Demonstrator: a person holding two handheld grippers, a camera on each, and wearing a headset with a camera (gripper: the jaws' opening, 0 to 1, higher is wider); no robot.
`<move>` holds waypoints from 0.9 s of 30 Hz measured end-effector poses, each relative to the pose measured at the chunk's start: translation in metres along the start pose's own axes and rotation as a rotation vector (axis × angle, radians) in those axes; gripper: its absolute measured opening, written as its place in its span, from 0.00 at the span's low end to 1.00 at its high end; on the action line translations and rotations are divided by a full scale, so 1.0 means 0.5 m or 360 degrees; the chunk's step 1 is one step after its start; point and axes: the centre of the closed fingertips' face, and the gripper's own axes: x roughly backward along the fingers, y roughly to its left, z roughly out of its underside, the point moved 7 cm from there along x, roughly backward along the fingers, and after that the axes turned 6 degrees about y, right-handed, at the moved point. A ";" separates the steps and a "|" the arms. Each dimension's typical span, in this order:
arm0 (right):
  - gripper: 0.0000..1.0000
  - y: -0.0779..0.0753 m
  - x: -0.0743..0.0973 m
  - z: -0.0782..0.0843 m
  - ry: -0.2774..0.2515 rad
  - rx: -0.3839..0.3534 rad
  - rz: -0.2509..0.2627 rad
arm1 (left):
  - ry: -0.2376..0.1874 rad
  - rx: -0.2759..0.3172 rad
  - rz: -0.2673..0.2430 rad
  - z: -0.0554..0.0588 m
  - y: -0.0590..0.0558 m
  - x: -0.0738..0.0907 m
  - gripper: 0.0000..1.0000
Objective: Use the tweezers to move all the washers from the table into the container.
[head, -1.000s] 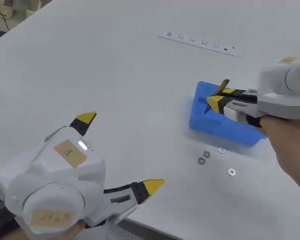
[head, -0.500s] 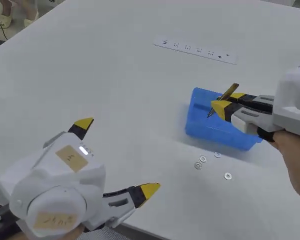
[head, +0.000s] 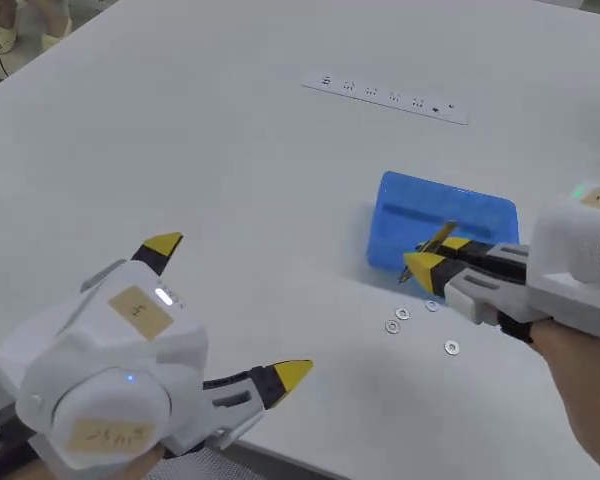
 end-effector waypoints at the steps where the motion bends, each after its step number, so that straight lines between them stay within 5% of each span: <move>1: 0.04 0.003 -0.002 0.006 0.0019 0.0011 0.0006 | -0.0001 0.0000 -0.0002 0.000 0.000 0.000 0.97; 27: 0.05 0.003 -0.029 0.069 0.0132 -0.0064 -0.0039 | 0.0045 -0.0012 -0.0015 0.006 0.001 -0.004 0.95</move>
